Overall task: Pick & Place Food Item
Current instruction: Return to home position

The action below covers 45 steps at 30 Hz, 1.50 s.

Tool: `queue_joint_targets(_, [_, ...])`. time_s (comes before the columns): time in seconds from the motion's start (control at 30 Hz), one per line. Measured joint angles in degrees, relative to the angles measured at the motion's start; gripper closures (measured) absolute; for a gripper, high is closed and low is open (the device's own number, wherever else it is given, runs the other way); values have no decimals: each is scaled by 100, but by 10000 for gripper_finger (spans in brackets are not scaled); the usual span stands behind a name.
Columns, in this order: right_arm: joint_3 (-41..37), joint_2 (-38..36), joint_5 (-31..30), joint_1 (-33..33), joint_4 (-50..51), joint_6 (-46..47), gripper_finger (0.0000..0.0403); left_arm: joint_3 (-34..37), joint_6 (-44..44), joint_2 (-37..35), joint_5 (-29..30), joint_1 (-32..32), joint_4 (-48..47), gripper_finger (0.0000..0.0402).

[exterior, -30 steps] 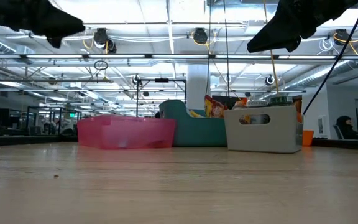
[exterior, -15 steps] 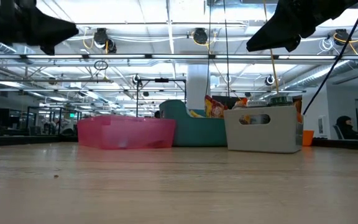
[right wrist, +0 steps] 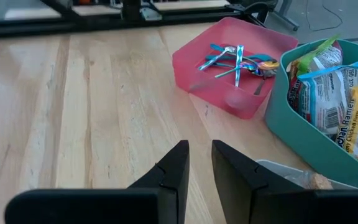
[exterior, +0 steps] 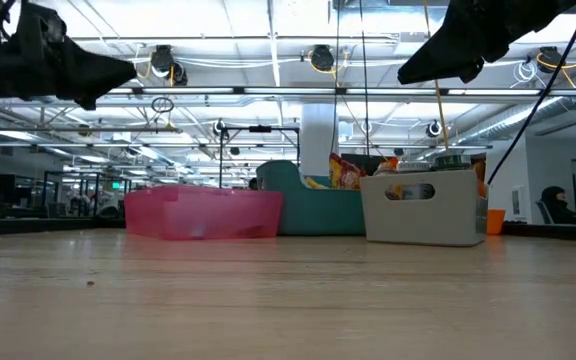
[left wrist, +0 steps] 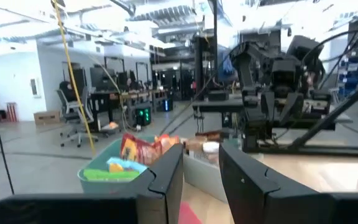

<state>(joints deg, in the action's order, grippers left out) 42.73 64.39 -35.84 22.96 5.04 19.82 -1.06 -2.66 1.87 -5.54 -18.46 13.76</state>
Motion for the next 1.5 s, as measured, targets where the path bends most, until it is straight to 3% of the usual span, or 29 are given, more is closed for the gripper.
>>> queue_joint_targets(0.13, [-4,-162,196,73,96,-121,344,0,-89,0,14,0,-300,293])
queue_joint_targets(0.57, [-4,-1446,1939,752,278,-314,344,0,-183,0,136,0,-372,293])
queue_joint_targets(0.73, [-4,-1620,2599,874,300,-88,344,0,-916,0,153,0,-368,293])
queue_joint_targets(0.83, [-4,-1831,2824,865,300,-107,344,0,-862,0,151,0,-366,293])
queue_joint_targets(1.1, [-4,-2765,2863,866,408,-515,344,0,-575,0,151,0,-365,293])
queue_joint_targets(1.27, [-4,-3347,2859,866,1273,-1271,344,0,-561,0,150,0,-365,293])
queue_joint_targets(1.5, [-4,-3804,2851,866,1957,-1347,344,0,-572,0,149,0,-365,293])
